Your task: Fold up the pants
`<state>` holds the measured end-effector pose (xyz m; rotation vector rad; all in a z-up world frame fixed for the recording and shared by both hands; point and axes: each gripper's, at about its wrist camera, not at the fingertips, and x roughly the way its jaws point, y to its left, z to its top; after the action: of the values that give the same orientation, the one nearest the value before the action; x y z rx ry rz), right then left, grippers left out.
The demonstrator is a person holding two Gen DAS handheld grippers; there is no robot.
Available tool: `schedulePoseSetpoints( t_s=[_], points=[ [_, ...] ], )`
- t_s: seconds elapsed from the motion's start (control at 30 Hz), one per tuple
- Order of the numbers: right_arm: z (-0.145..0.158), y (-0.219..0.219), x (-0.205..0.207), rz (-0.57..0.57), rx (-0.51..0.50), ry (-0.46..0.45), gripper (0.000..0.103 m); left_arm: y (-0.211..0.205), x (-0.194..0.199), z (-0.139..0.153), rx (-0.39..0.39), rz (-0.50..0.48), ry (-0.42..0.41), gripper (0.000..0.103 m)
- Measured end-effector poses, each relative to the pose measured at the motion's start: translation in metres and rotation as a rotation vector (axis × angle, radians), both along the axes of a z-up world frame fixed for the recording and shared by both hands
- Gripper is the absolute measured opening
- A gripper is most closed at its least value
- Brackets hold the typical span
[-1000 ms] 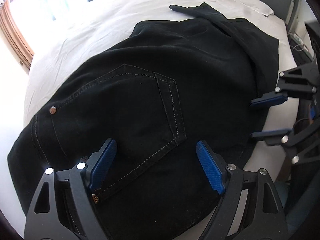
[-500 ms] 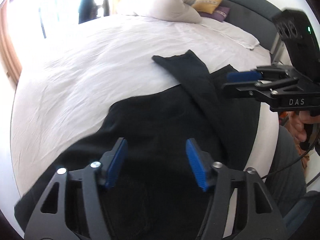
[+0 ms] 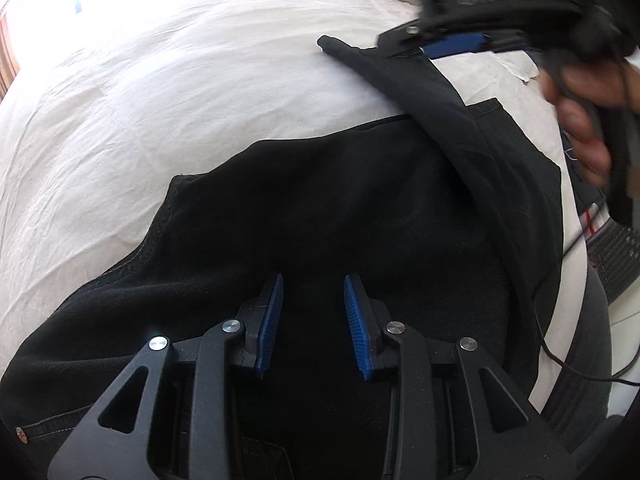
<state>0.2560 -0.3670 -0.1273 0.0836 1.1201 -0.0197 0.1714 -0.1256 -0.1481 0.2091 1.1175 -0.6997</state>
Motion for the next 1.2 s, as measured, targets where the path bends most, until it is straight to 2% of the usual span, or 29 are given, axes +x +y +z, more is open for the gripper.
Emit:
schedulePoseSetpoints(
  t_s=[0.2, 0.33, 0.37, 0.4, 0.5, 0.53, 0.57, 0.7, 0.83, 1.0, 1.1, 1.2],
  points=[
    [-0.028, -0.002, 0.052, -0.076, -0.062, 0.075, 0.063, 0.005, 0.0, -0.004, -0.032, 0.01, 0.013, 0.03],
    [-0.047, -0.001, 0.068, -0.101, -0.111, 0.134, 0.062, 0.01, 0.0, -0.003, -0.033, 0.009, 0.01, 0.03],
    [-0.052, -0.002, 0.071, -0.102, -0.122, 0.148, 0.059, 0.011, 0.001, -0.002, -0.032, 0.008, 0.008, 0.03],
    [-0.056, -0.004, 0.073, -0.103, -0.12, 0.16, 0.046, 0.01, 0.003, -0.004, -0.032, 0.009, 0.008, 0.03],
    [-0.061, -0.011, 0.074, -0.112, -0.092, 0.161, 0.024, 0.007, 0.002, -0.005, -0.03, 0.012, 0.007, 0.03],
    [-0.06, -0.014, 0.073, -0.111, -0.072, 0.16, 0.02, 0.006, 0.002, -0.005, -0.028, 0.012, 0.006, 0.03],
    [-0.059, -0.015, 0.073, -0.109, -0.053, 0.157, 0.011, 0.005, 0.002, -0.005, -0.024, 0.013, 0.005, 0.03],
    [-0.04, -0.032, 0.061, -0.134, 0.004, 0.087, 0.007, 0.004, -0.001, -0.002, -0.011, 0.02, 0.004, 0.03],
    [-0.002, -0.061, 0.024, -0.19, 0.091, -0.056, 0.007, 0.002, -0.001, 0.0, 0.001, 0.03, 0.009, 0.03],
    [0.033, -0.121, -0.061, -0.323, 0.186, -0.249, 0.007, -0.001, -0.004, 0.003, 0.024, 0.054, 0.005, 0.03],
    [0.032, -0.159, -0.122, -0.448, 0.217, -0.321, 0.006, -0.002, -0.006, 0.004, 0.024, 0.089, 0.0, 0.03],
    [0.008, -0.193, -0.18, -0.603, 0.27, -0.329, 0.006, -0.004, -0.008, 0.002, 0.034, 0.12, -0.011, 0.031]
  ],
)
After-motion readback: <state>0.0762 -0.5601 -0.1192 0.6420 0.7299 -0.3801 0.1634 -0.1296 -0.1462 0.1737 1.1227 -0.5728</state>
